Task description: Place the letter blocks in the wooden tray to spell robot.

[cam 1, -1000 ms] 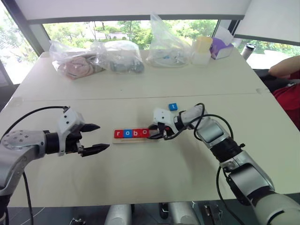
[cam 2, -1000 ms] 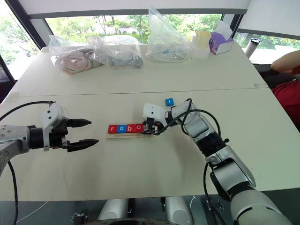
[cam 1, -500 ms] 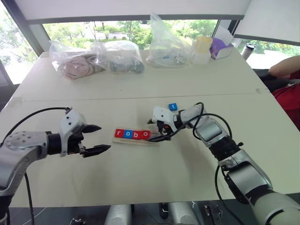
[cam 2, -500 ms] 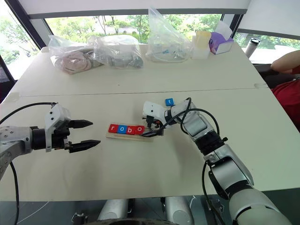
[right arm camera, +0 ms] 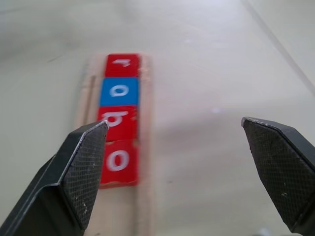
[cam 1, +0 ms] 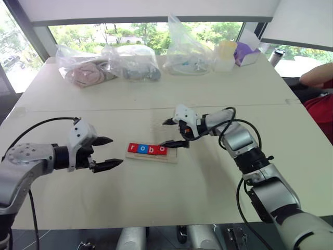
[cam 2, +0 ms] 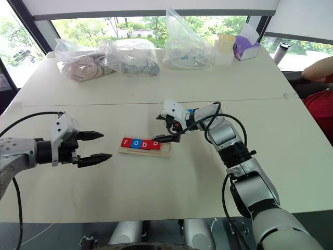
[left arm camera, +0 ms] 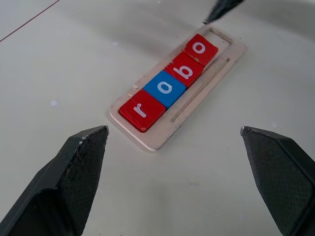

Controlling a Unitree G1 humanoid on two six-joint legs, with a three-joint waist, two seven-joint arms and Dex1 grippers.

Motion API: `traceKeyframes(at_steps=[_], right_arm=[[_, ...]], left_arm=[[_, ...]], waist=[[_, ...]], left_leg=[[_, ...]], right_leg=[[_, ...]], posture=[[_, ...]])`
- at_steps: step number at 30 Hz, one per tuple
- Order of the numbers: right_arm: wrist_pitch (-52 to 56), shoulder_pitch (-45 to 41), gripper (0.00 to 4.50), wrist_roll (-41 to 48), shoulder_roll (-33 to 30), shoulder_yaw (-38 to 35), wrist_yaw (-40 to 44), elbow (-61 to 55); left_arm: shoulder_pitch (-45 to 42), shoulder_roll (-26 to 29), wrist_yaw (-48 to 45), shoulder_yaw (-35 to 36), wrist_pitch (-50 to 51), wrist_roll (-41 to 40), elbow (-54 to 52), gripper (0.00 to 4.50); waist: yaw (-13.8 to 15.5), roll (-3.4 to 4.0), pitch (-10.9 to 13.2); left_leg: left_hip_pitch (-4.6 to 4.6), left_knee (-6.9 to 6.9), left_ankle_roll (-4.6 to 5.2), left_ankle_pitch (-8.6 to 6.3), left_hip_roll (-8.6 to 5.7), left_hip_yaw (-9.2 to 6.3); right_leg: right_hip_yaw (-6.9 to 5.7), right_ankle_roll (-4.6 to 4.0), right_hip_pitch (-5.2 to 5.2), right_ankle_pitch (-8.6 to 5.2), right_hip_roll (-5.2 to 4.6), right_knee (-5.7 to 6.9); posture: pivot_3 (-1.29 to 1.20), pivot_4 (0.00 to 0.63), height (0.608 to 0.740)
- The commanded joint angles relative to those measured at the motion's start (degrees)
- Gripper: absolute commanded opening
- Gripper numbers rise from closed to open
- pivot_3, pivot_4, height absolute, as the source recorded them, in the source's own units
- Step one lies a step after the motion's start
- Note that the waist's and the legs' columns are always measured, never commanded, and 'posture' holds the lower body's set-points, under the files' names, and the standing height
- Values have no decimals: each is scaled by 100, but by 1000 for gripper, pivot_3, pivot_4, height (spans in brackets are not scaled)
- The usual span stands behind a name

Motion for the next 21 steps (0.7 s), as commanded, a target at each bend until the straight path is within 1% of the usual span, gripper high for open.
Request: traceKeyframes(at_steps=[1, 4, 7, 21], right_arm=[[-378, -149, 4453, -327, 67, 41, -446, 363], [-652, -169, 4453, -586, 62, 219, -534, 626], [-775, -111, 4453, -627, 61, 279, -441, 679], [-649, 119, 4453, -539, 126, 238, -330, 153]], left_arm=[[-98, -15, -13, 10, -59, -8, -61, 4500], [-139, -11, -25, -9, -55, -13, -34, 4500], [-162, -7, -32, -15, -57, -8, -19, 4500], [-177, -30, -16, -37, -59, 12, 12, 4500]], waist=[[-5, 0, 0], [-7, 0, 0], [-5, 1, 0], [-4, 0, 0]], left_leg=[[0, 0, 0, 0, 0, 0], [0, 0, 0, 0, 0, 1], [-1, -1, 0, 0, 0, 1], [0, -1, 0, 0, 0, 0]], right_leg=[[0, 0, 0, 0, 0, 0], [0, -1, -1, 0, 0, 0], [0, -1, -1, 1, 0, 0], [0, 0, -1, 1, 0, 0]], posture=[[0, 150, 740], [0, 150, 740], [0, 150, 740], [0, 150, 740]])
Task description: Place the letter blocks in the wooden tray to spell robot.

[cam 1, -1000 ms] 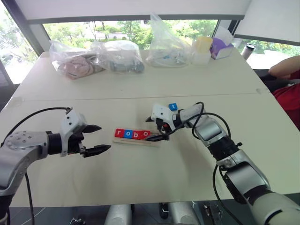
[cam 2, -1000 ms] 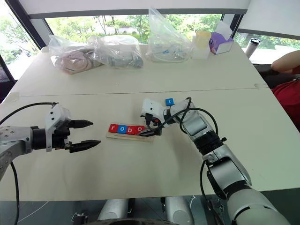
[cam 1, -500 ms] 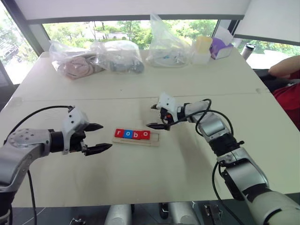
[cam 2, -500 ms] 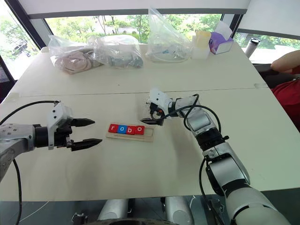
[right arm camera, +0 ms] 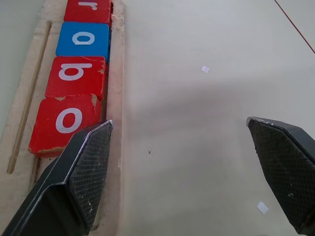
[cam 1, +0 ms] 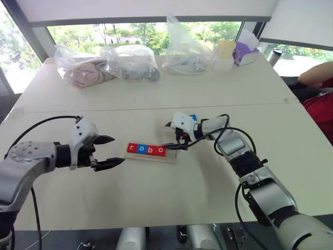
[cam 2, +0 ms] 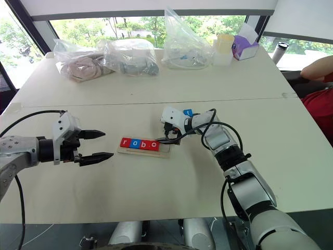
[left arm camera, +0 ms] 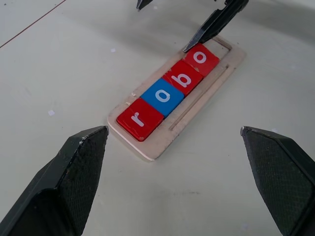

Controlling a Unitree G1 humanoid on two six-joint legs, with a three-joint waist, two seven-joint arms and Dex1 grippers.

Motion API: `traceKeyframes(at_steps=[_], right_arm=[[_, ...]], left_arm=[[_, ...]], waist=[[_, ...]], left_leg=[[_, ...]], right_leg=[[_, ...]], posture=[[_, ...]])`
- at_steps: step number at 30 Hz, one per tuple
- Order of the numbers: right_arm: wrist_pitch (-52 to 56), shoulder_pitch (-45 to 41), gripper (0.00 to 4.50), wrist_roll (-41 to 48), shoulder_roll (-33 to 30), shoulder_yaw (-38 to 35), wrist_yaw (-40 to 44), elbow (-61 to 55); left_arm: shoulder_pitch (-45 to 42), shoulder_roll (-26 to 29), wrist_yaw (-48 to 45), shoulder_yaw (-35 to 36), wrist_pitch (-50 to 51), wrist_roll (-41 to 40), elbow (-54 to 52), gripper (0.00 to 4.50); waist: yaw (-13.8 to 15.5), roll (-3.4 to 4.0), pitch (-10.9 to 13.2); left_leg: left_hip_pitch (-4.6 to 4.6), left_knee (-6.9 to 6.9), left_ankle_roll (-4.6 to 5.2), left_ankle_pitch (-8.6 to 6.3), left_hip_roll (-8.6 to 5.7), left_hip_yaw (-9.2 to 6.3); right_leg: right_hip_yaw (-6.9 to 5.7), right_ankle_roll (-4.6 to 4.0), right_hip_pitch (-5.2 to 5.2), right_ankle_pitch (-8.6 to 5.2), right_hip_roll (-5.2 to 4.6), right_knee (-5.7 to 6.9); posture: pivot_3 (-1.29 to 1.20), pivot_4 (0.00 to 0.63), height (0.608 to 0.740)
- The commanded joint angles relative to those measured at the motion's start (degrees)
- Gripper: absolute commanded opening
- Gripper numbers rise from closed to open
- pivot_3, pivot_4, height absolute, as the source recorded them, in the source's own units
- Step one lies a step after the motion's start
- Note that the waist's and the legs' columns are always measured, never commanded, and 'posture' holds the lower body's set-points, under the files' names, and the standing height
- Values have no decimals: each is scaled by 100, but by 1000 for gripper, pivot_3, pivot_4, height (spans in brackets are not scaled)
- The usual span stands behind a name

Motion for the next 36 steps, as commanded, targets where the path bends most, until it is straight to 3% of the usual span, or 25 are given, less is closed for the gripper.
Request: traceKeyframes(at_steps=[1, 6, 10, 17, 22, 31, 36], right_arm=[[38, 22, 4453, 84, 6, -74, 13, -422], [65, -2, 4453, 11, -53, -314, -421, -311], [694, -154, 4453, 384, -112, -1241, -1271, -305], [1564, 202, 4453, 446, -166, -1922, -2298, -567], [2472, 63, 4453, 588, 361, -2309, -3400, -233], [3343, 318, 4453, 602, 1105, -2324, -4457, -794], [3452, 381, 4453, 556, 1196, -2185, -4667, -924]], left_arm=[[-54, -13, -14, 19, -70, 15, -25, 4500], [-89, -33, -14, -13, -81, 26, -19, 4500], [-182, -118, 29, 87, -2, -111, -54, 4500], [-324, -147, -2, -4, -17, -103, 23, 4500], [-720, -200, -41, -154, -33, -75, 146, 4500], [-1050, -290, 59, -187, -111, -25, 250, 4500], [-1097, -320, 71, -224, -118, 6, 265, 4500]], waist=[[0, 0, 0], [2, 0, 0], [29, 0, 0], [-1, -1, -1], [-24, -1, 0], [-121, -1, -1], [-138, -1, -1]], left_leg=[[0, 0, 0, 0, 0, 0], [0, 0, 0, 0, 0, 0], [-2, 2, 0, 0, -1, 0], [-1, -3, 0, 0, -1, 0], [1, -1, 0, 0, -1, 1], [-2, -2, 1, 0, -1, -3], [-1, -3, 1, 0, -1, -3]], right_leg=[[0, 0, 0, 0, 0, 0], [0, 0, 0, 0, 0, 0], [0, -2, 0, 1, -2, 0], [1, -18, 1, 11, 0, -2], [1, -19, 0, 11, 2, 0], [2, -7, 1, 18, 1, 0], [2, -4, 1, 16, 2, 0]], posture=[[0, 150, 740], [0, 150, 740], [0, 150, 740], [0, 150, 740], [0, 150, 740], [0, 150, 740], [0, 150, 740]])
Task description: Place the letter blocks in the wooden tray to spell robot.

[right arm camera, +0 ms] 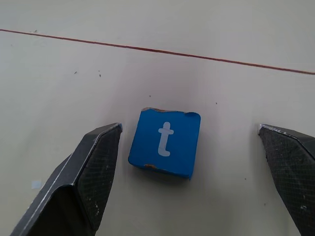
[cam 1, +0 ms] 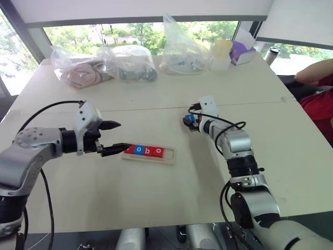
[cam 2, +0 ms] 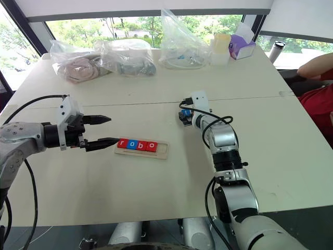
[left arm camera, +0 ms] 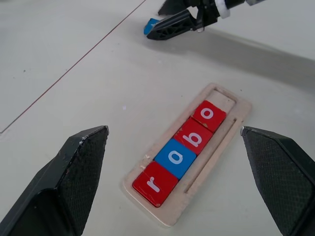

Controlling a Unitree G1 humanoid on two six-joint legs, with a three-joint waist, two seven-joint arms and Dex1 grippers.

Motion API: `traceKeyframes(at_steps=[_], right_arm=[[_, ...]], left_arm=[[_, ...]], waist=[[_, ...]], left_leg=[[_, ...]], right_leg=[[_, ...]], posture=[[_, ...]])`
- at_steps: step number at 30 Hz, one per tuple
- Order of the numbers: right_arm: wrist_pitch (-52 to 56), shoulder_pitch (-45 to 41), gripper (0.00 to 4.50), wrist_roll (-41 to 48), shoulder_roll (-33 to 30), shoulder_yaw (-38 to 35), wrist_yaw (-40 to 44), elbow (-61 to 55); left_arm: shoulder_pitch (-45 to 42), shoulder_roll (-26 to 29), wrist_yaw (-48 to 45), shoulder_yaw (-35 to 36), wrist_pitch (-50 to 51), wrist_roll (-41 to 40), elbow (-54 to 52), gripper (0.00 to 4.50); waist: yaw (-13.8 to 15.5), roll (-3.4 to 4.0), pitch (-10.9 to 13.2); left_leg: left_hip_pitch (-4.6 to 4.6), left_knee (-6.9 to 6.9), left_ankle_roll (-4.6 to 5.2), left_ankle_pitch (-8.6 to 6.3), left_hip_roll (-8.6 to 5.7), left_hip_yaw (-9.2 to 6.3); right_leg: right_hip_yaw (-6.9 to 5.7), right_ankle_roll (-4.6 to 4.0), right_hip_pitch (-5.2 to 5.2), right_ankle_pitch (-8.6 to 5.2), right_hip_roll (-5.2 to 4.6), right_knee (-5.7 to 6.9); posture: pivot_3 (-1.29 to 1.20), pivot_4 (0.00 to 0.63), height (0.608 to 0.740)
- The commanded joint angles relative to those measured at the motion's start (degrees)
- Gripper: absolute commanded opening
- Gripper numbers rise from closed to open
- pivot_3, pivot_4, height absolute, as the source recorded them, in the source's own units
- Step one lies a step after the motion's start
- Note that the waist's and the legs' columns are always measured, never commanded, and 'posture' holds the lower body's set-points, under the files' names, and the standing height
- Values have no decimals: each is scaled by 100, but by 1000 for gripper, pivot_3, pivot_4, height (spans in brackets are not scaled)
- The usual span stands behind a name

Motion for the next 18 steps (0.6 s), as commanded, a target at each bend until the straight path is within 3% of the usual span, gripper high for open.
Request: traceKeyframes(at_steps=[1, 3, 7, 8, 12, 15, 18], right_arm=[[28, 72, 4228, -29, 39, 96, -121, -141], [31, 96, 3646, -20, 58, 132, -160, -200], [27, 84, 1509, -27, 57, 159, -228, -255], [21, 79, 1149, -44, 49, 168, -258, -277], [180, 237, 1155, -141, -76, -10, -578, -932], [1224, 740, 1155, -125, 109, -612, -1168, -2432], [2696, 1262, 1155, 32, 692, -1029, -1411, -3890]], left_arm=[[-88, -24, 18, 15, -112, 52, -21, 4500], [-91, -44, 4, -7, -129, 71, 2, 4500], [-112, -91, -29, -75, -150, 107, 45, 4500], [-119, -101, -45, -98, -160, 110, 56, 4500], [-232, -174, -101, -281, -199, 125, 74, 4500], [-295, -225, -148, -463, -206, 136, -21, 4500], [-352, -357, -141, -561, -169, 79, -36, 4500]], waist=[[-1, 0, 0], [-2, 0, 0], [-14, 0, 0], [-14, 0, 0], [-4, 0, 0], [59, 1, 0], [64, 0, -2]], left_leg=[[0, 0, 0, 0, 0, 0], [0, 0, 0, 0, 0, 0], [1, 0, 0, 0, 0, 1], [1, 0, 0, 0, 1, 0], [0, 0, 0, 0, 1, -1], [-8, 0, 0, 0, -1, -6], [-15, -1, 0, 0, -2, -6]], right_leg=[[0, 1, 0, 0, 0, 0], [0, 1, 0, -1, 0, 0], [0, 1, 0, -2, 1, 0], [0, 2, 0, -3, 1, 0], [0, 4, -1, -3, 2, 0], [0, 20, -3, -9, -1, 0], [-1, 25, -7, -8, -6, -2]], posture=[[0, 150, 740], [0, 150, 740], [0, 150, 740], [0, 150, 740], [0, 150, 740], [0, 150, 740], [0, 150, 740]])
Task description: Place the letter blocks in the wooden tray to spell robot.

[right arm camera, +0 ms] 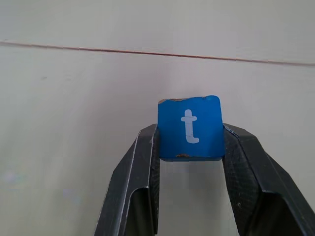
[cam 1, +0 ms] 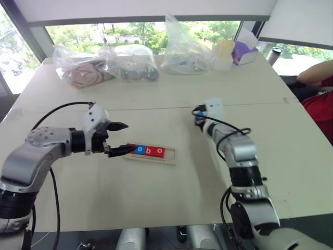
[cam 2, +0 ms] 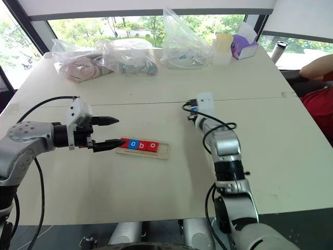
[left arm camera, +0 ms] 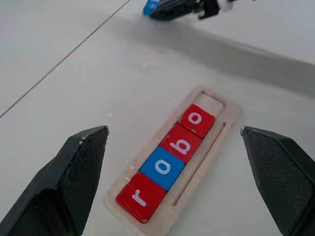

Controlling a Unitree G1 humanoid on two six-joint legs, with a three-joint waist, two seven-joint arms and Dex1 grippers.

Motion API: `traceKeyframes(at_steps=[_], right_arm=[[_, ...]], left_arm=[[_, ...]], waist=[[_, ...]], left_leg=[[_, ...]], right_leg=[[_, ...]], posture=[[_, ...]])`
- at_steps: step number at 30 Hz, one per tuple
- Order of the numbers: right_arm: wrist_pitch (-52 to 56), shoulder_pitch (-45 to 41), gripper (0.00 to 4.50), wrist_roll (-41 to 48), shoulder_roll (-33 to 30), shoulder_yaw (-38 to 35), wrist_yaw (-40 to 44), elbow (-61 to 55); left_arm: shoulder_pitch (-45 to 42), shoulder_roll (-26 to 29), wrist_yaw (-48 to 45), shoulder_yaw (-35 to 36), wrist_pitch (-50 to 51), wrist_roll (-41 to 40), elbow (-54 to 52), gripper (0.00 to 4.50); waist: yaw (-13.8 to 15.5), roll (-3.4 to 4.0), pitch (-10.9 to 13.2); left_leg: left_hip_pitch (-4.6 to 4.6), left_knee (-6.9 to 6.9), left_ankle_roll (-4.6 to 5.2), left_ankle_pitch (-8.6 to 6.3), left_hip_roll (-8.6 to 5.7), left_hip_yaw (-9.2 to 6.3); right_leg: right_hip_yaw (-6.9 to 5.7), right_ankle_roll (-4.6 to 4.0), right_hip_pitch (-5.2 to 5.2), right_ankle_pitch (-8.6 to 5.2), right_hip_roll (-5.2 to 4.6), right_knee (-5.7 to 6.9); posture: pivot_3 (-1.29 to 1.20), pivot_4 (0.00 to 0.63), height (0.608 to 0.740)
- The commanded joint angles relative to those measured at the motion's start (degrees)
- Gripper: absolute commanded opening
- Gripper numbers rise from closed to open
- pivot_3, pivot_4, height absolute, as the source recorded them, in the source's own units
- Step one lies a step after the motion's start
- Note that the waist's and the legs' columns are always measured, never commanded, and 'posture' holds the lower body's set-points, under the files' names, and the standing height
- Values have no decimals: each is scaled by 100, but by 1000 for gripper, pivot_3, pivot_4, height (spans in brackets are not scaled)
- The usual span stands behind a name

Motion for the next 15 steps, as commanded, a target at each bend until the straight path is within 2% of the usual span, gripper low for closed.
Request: traceKeyframes(at_steps=[1, 5, 11, 15], right_arm=[[1400, 375, 1155, 128, 453, -276, -241, -1560], [2413, 781, 1155, 68, 758, -90, -331, -2628], [2460, 1044, 1155, -112, 1139, 23, -584, -2547], [2331, 1021, 3144, -165, 1474, -131, -710, -2455]], left_arm=[[-138, -106, -19, -80, -64, -16, -115, 4500], [-341, -287, -83, -294, -86, 32, -21, 4500], [-678, -406, -319, -570, -220, 178, 329, 4500], [-784, -425, -449, -639, -227, 221, 439, 4500]], waist=[[-15, -2, -2], [-69, 1, -1], [-68, 1, -2], [-75, 0, -2]], left_leg=[[0, 0, 0, 0, 0, -2], [6, -1, 0, 0, 4, -5], [14, 1, 0, 0, 3, -5], [11, -1, 0, 0, 3, 0]], right_leg=[[0, 0, 0, 0, 1, 0], [0, -17, -1, -10, 6, 2], [-2, -25, 2, -9, 9, 2], [-1, -22, 1, -9, 9, -3]], posture=[[0, 150, 740], [0, 150, 740], [0, 150, 740], [0, 150, 740]])
